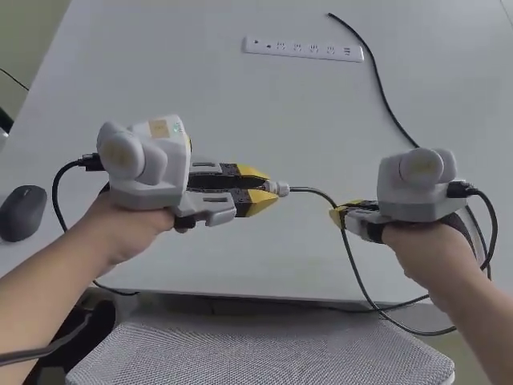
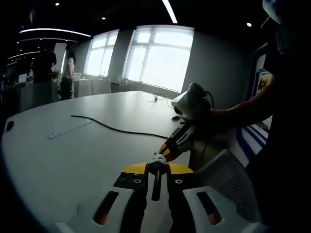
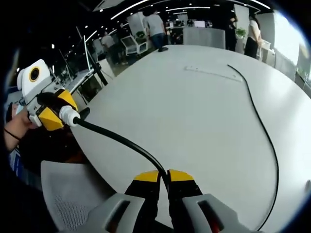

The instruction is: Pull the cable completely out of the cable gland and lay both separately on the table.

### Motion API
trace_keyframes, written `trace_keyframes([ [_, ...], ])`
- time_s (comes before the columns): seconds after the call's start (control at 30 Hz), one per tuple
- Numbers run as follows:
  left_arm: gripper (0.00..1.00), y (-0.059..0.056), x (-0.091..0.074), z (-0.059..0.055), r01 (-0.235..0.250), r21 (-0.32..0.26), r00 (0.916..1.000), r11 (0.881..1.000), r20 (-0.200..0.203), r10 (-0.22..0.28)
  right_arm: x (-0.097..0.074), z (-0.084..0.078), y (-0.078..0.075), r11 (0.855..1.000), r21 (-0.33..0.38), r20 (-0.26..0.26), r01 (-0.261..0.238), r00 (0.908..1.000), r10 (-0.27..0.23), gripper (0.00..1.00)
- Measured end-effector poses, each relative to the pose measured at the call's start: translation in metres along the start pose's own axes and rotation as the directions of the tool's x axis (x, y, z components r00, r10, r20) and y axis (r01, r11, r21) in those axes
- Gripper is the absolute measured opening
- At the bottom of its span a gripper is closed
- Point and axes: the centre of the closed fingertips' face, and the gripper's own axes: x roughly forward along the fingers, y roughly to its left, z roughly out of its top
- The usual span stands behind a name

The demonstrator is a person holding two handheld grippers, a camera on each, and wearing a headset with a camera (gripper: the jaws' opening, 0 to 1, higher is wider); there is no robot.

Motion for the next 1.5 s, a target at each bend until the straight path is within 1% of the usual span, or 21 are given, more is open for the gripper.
trace_keyframes([
  [0.37, 0.15, 0.001, -0.002, 0.001, -0.003, -0.012, 1.0000, 1.000, 0.006, 0.003, -0.006, 0.000, 0.004, 0.996, -0.095, 0.016, -0.006, 0.9998, 0.008, 0.02],
  [0.5, 0.15, 0.002, -0.002, 0.001, -0.010, -0.002, 0.9999, 1.000, 0.004, 0.010, -0.014, 0.007, 0.011, 0.992, -0.121, 0.052, -0.022, 0.9983, 0.028, 0.07],
  [0.57, 0.15, 0.002, -0.002, 0.000, -0.011, -0.009, 0.9999, 1.000, 0.003, 0.011, -0.017, 0.011, 0.016, 0.987, -0.155, 0.066, -0.034, 0.9968, 0.045, 0.10],
  [0.6, 0.15, 0.003, -0.002, 0.000, -0.013, -0.011, 0.9999, 1.000, 0.004, 0.013, -0.021, 0.017, 0.021, 0.980, -0.193, 0.093, -0.040, 0.9940, 0.059, 0.13],
  [0.67, 0.15, 0.002, -0.001, 0.000, -0.013, -0.009, 0.9999, 1.000, 0.003, 0.013, -0.028, 0.027, 0.027, 0.960, -0.280, 0.133, -0.025, 0.9890, 0.065, 0.16],
  [0.7, 0.15, 0.002, -0.001, 0.000, -0.012, -0.008, 0.9999, 1.000, 0.003, 0.012, -0.034, 0.036, 0.033, 0.932, -0.361, 0.164, -0.004, 0.9842, 0.067, 0.18],
  [0.73, 0.15, 0.002, -0.001, 0.001, -0.010, -0.009, 0.9999, 1.000, 0.004, 0.010, -0.037, 0.041, 0.039, 0.906, -0.423, 0.176, 0.010, 0.9817, 0.072, 0.19],
  [0.77, 0.15, 0.001, -0.001, 0.001, -0.009, -0.011, 0.9999, 1.000, 0.005, 0.009, -0.039, 0.047, 0.046, 0.867, -0.498, 0.194, 0.033, 0.9783, 0.074, 0.21],
  [0.8, 0.15, 0.001, -0.001, 0.001, -0.009, -0.013, 0.9999, 1.000, 0.006, 0.009, -0.041, 0.050, 0.051, 0.839, -0.542, 0.198, 0.047, 0.9775, 0.073, 0.21],
  [0.83, 0.15, 0.001, -0.001, 0.002, -0.008, -0.013, 0.9999, 1.000, 0.007, 0.008, -0.041, 0.054, 0.061, 0.799, -0.599, 0.201, 0.052, 0.9755, 0.088, 0.21],
  [0.9, 0.15, 0.002, -0.001, 0.002, -0.008, -0.014, 0.9999, 1.000, 0.008, 0.008, -0.041, 0.057, 0.073, 0.747, -0.663, 0.196, 0.057, 0.9757, 0.099, 0.20],
  [0.93, 0.15, 0.002, -0.001, 0.002, -0.009, -0.013, 0.9999, 1.000, 0.006, 0.009, -0.040, 0.059, 0.079, 0.710, -0.701, 0.195, 0.067, 0.9756, 0.101, 0.20],
  [0.97, 0.15, 0.002, -0.001, 0.002, -0.009, -0.014, 0.9999, 1.000, 0.006, 0.009, -0.038, 0.060, 0.083, 0.695, -0.716, 0.191, 0.067, 0.9762, 0.102, 0.20],
  [1.0, 0.15, 0.002, -0.001, 0.002, -0.009, -0.016, 0.9999, 1.000, 0.008, 0.009, -0.037, 0.061, 0.085, 0.685, -0.725, 0.187, 0.067, 0.9771, 0.102, 0.19],
  [1.1, 0.15, 0.002, -0.001, 0.003, -0.009, -0.018, 0.9999, 1.000, 0.010, 0.009, -0.034, 0.062, 0.091, 0.685, -0.726, 0.184, 0.060, 0.9768, 0.110, 0.16],
  [1.13, 0.15, 0.002, -0.001, 0.003, -0.009, -0.018, 0.9999, 1.000, 0.010, 0.009, -0.033, 0.063, 0.094, 0.682, -0.729, 0.185, 0.059, 0.9761, 0.114, 0.16],
  [1.17, 0.15, 0.001, -0.001, 0.003, -0.009, -0.018, 0.9999, 1.000, 0.010, 0.009, -0.032, 0.063, 0.095, 0.671, -0.739, 0.187, 0.064, 0.9758, 0.113, 0.16],
  [1.2, 0.15, 0.001, -0.001, 0.003, -0.009, -0.020, 0.9999, 1.000, 0.011, 0.009, -0.031, 0.063, 0.095, 0.652, -0.755, 0.186, 0.071, 0.9764, 0.110, 0.15],
  [1.23, 0.15, 0.001, -0.001, 0.003, -0.009, -0.021, 0.9999, 1.000, 0.011, 0.009, -0.030, 0.062, 0.094, 0.645, -0.761, 0.184, 0.072, 0.9768, 0.109, 0.13],
  [1.4, 0.15, 0.001, -0.002, 0.001, -0.007, -0.022, 0.9999, 1.000, 0.008, 0.007, -0.028, 0.062, 0.095, 0.632, -0.773, 0.178, 0.065, 0.9771, 0.117, 0.06],
  [1.5, 0.15, 0.001, -0.002, 0.001, -0.009, -0.026, 0.9999, 1.000, 0.012, 0.009, -0.029, 0.062, 0.097, 0.619, -0.782, 0.181, 0.064, 0.9752, 0.128, 0.02],
])
